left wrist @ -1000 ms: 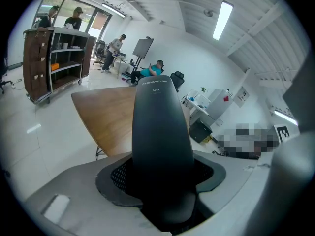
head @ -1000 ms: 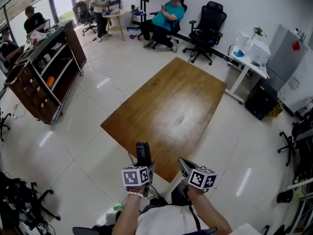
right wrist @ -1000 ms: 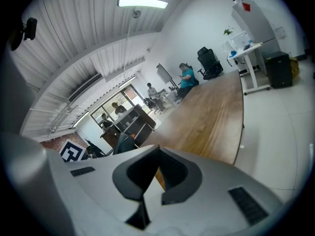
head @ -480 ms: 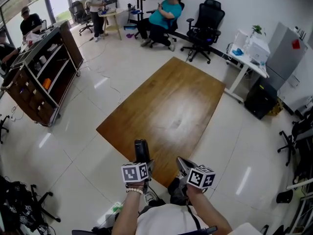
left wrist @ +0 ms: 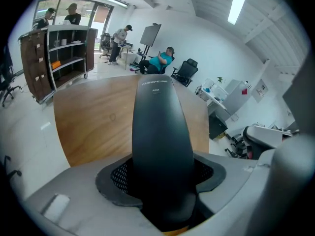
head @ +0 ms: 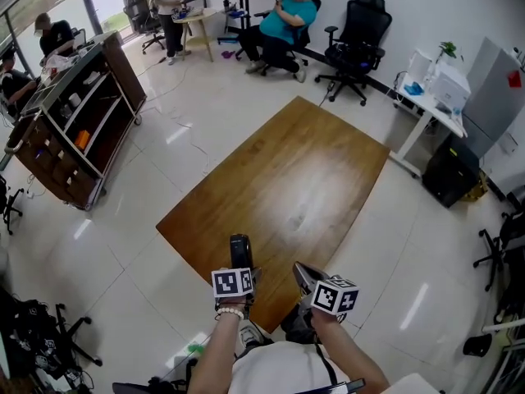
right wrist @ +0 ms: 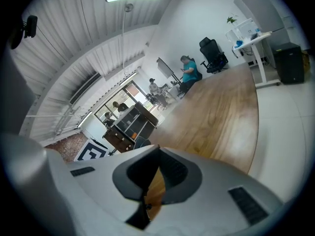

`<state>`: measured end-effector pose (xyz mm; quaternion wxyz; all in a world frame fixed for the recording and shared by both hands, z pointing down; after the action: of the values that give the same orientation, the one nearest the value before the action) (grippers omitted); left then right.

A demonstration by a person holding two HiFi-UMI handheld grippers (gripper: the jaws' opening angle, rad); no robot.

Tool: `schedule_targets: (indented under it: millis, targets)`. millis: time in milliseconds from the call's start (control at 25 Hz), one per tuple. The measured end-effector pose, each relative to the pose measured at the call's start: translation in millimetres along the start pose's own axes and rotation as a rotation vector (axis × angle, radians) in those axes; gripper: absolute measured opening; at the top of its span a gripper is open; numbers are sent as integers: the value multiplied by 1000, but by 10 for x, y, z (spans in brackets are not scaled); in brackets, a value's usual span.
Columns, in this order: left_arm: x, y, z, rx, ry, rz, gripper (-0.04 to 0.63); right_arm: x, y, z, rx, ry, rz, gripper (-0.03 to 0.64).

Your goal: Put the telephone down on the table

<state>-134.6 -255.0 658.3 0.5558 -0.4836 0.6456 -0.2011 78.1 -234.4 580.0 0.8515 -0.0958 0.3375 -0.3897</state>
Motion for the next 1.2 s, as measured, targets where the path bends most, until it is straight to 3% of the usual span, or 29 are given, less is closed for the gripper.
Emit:
schedule_targets:
  millis: [320,800,1200]
  targets:
    - [244,-457,-46,65,40,-101,295,314,-219,267,16,-48,-47,5]
    - [272,-904,-136,193,61,-266,295,577,-440,569,37,-94,-105,5]
    - [323,-999,-5,300,58,-324,311,682,-630,699,58,-122,-152,5]
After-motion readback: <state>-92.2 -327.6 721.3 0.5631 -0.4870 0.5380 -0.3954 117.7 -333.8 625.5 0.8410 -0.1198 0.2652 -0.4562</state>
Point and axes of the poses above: the fingertips, and each gripper's own axes: y backward along the fingers, z to its right, x out of its top, the point moved 7 cm from there along y, backward along the fingers, and after that the axes turned 12 degrees about -y, right-handed, at the moved point
